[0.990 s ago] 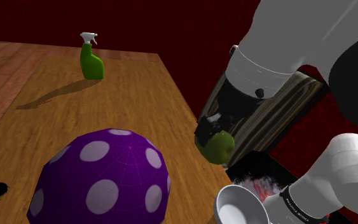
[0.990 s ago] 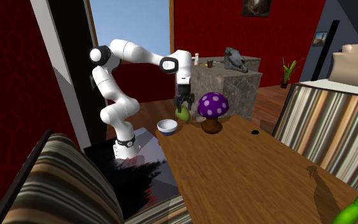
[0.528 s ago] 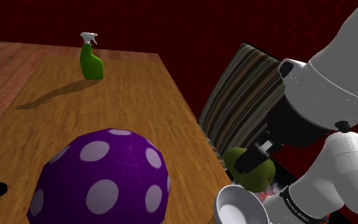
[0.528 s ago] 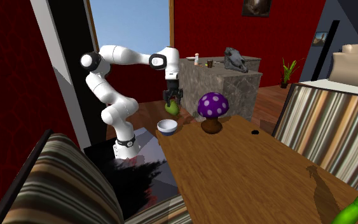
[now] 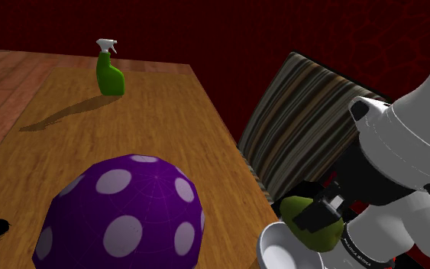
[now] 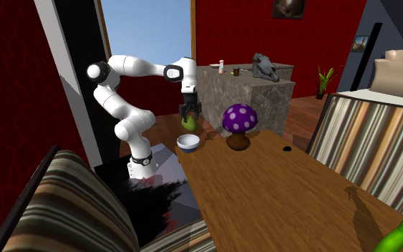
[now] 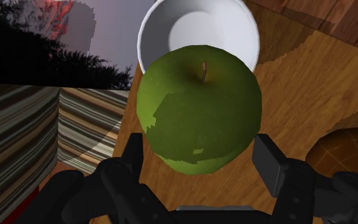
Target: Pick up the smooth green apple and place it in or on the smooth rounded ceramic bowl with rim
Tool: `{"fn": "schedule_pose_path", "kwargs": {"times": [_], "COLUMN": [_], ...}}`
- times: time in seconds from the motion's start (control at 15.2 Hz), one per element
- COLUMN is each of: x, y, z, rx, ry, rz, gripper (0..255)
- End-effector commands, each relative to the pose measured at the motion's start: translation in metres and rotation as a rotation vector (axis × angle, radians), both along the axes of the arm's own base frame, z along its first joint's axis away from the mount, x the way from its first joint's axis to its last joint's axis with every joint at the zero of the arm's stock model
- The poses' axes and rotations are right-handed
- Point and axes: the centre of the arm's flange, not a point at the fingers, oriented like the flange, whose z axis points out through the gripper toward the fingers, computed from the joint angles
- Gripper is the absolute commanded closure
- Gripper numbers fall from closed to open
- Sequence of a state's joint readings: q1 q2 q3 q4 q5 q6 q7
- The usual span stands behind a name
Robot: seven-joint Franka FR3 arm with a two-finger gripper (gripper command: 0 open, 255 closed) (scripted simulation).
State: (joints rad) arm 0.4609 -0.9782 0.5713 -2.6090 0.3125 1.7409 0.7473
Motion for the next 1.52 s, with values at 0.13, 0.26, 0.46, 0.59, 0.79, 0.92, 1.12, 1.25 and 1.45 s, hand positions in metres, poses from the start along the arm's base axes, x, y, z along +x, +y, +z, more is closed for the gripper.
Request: {"fn": "schedule_pose_path", "kwargs": {"times": [0.13,0.26,0.46,0.59,0.79,0.92,1.12,1.25,1.45], "x": [0.0,0.0,0.0,0.0,0.0,0.0,0.0,0.0,0.0], "y": [0.0,0.0,0.0,0.0,0.0,0.0,0.0,0.0,0.0], "z": [-0.022,-0.032,-0.048,-0.059,-0.066,-0.066,-0.066,-0.066,-0.066], "rx": [0.0,0.0,0.0,0.0,0.0,0.0,0.0,0.0,0.0], "ry": [0.0,0.0,0.0,0.0,0.0,0.0,0.0,0.0,0.0], "rz": [0.0,0.0,0.0,0.0,0.0,0.0,0.0,0.0,0.0], "gripper": [255,255,255,255,255,255,255,0,0]}}
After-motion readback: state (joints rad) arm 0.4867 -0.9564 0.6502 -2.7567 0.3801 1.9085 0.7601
